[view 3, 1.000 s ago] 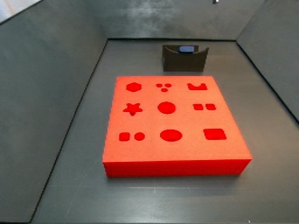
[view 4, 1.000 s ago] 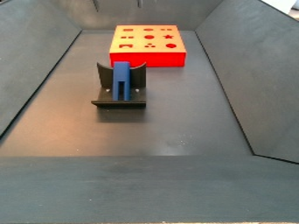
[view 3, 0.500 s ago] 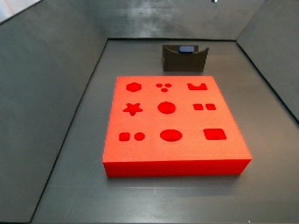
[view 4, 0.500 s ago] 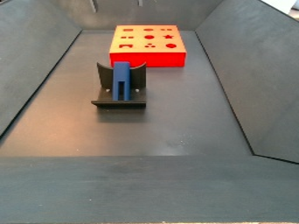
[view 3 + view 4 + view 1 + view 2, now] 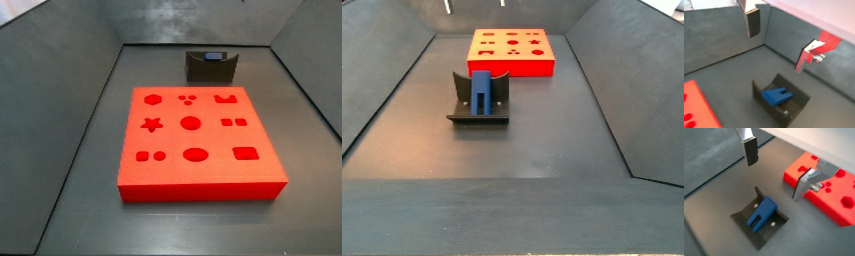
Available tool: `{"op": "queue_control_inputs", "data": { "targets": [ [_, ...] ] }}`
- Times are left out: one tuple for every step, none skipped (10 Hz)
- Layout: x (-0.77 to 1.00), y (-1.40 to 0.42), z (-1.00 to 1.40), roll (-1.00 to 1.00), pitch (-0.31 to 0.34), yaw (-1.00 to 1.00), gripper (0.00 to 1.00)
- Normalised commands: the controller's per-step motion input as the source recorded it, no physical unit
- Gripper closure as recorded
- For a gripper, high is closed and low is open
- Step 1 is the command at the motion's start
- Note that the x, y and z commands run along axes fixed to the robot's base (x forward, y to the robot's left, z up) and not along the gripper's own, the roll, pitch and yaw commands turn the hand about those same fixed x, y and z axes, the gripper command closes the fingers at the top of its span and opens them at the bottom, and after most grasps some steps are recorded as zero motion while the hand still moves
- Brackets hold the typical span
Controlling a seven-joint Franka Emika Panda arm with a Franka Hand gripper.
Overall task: Pick up the square-circle object. Move up. Place the square-circle object on the fixture. Regrasp the square-circle object. Rotate the square-circle object. Move to above the board. Insert the square-circle object.
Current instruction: Regrasp the square-circle object.
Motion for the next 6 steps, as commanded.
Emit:
{"op": "queue_control_inputs", "data": {
  "targets": [
    [-0.01,-0.02,0.01,1.0,-0.003,0.03,0.0],
    [0.01,-0.02,0.0,1.0,0.008,0.03,0.0],
    [0.02,-0.02,0.0,1.0,0.013,0.03,0.0],
    [0.04,-0.02,-0.01,1.0,0.026,0.03,0.0],
    [0.05,-0.03,0.0,1.0,0.046,0.04,0.0],
    [0.06,-0.03,0.0,1.0,0.067,0.04,0.0]
  ]
}}
